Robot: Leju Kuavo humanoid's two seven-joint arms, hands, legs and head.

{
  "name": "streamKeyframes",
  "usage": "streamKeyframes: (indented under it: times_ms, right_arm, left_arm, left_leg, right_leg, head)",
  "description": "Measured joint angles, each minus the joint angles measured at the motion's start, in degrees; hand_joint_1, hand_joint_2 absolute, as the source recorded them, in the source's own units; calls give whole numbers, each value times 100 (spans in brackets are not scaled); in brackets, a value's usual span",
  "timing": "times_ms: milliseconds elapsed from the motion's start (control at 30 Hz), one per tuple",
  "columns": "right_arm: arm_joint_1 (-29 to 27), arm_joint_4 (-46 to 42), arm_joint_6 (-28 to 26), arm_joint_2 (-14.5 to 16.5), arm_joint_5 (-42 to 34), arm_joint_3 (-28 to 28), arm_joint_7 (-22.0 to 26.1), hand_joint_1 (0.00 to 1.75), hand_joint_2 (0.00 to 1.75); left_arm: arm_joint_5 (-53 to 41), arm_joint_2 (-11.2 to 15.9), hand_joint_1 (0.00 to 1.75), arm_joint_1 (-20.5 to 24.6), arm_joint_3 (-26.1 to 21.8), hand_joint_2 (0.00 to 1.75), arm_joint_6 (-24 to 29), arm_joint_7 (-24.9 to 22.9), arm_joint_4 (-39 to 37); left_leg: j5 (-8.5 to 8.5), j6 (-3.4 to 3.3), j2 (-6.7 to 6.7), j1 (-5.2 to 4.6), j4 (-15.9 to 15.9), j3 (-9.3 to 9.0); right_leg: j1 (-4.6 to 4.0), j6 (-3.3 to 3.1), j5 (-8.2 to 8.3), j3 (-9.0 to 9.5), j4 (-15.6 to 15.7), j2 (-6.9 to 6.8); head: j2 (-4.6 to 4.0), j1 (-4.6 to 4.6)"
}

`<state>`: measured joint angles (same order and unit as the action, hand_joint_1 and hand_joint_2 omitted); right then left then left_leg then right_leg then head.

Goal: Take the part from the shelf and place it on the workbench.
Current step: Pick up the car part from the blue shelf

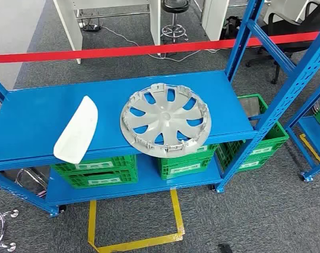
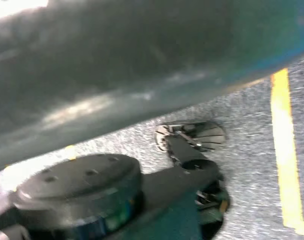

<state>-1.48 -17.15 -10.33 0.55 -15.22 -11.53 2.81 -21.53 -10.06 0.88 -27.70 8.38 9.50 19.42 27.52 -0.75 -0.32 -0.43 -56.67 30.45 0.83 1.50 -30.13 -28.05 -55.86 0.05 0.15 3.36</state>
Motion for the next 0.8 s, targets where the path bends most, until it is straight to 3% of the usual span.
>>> streamKeyframes:
  times_ms: [133, 233, 300, 433, 600, 800]
  right_arm:
    - [86, 100, -145, 3, -242, -166, 51, 0, 0]
    - [275, 338, -484, 14, -788, -548, 184, 0, 0]
    - [367, 429, -601, 18, -940, -745, 214, 0, 0]
    - [477, 483, -640, 37, -943, -956, 177, 0, 0]
    - [519, 499, -650, 45, -907, -1068, 139, 0, 0]
    - [622, 543, -647, 51, -860, -1297, 66, 0, 0]
  left_arm:
    - [-272, -99, 0, 83, -416, 0, 130, 139, -82]
    - [-1061, -254, 0, 284, -1197, 0, 242, 653, -269]
    - [-1514, -351, 0, 516, -1346, 0, 175, 981, -313]
    - [-1974, -482, 0, 888, -1257, 0, 112, 1354, -316]
    - [-2292, -643, 0, 1034, -990, 0, 66, 1661, -316]
    - [-2749, -788, 0, 1321, -138, 0, 22, 2334, -316]
  left_leg:
    - [0, 0, 0, 0, 0, 0]
    - [0, 0, -1, 0, -1, 0]
    - [-3, -1, -1, 0, -1, -1]
    - [-8, -3, -1, -1, -2, -2]
    - [-9, -3, -2, -2, -7, -1]
    - [-9, -3, -2, -2, -9, 1]
  right_leg:
    - [0, 2, 1, 2, 0, 0]
    - [0, 4, 2, -3, 0, 0]
    - [1, 7, 5, -4, 1, -1]
    - [1, 9, 15, 5, 0, 1]
    - [2, 10, 15, 1, 0, 1]
    - [3, 10, 16, 0, 0, 2]
  head:
    - [0, -1]
    - [0, -1]
    - [0, 0]
    - [0, -1]
    - [0, -1]
    - [0, -1]
